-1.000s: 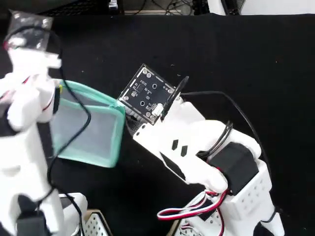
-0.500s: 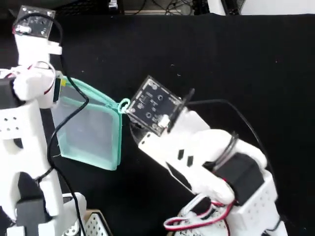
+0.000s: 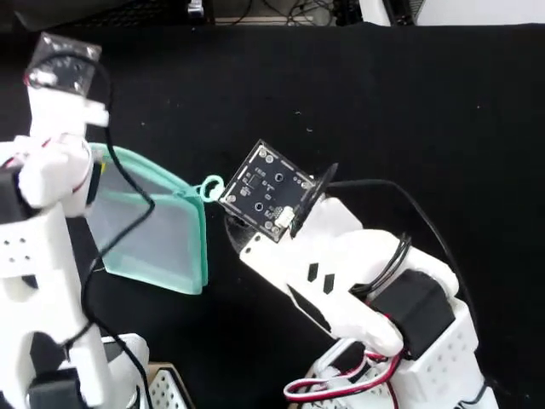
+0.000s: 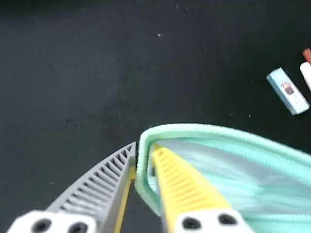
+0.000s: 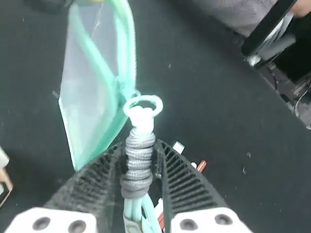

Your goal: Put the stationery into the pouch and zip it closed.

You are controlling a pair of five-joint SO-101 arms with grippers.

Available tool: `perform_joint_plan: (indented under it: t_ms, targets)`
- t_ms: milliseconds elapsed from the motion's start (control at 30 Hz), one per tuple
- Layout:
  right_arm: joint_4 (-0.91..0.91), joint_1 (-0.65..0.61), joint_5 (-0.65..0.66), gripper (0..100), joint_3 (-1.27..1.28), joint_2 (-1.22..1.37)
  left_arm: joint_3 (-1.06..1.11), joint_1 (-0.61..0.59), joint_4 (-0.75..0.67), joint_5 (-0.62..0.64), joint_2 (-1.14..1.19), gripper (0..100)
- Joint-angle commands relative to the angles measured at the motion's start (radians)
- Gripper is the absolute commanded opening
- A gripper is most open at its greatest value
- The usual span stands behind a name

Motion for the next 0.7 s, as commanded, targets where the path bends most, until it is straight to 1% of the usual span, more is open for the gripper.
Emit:
perform_joint_plan:
  t_ms: [0, 133, 267, 367, 467, 667]
  targets:
    - [-0.052, -0.012, 0.011, 1.5, 0.002, -0.016, 0.096, 0.007, 0.015, -0.074, -0.135, 3]
    - [-0.069, -0.017, 0.008, 1.5, 0.004, -0.018, 0.211, 0.010, 0.015, -0.104, -0.269, 3]
    - [-0.049, -0.107, 0.009, 2.4, 0.002, -0.021, 0.265, 0.008, 0.014, -0.110, -0.273, 3]
    - [-0.003, -0.180, 0.006, 12.3, 0.001, -0.021, 0.260, 0.008, 0.012, -0.110, -0.241, 3]
    - [0.031, -0.183, 0.009, 21.1, -0.002, -0.024, 0.231, 0.002, 0.012, -0.109, -0.193, 3]
    - [0.121, -0.176, 0.011, 22.1, -0.117, -0.024, 0.183, 0.001, 0.011, -0.107, -0.071, 3]
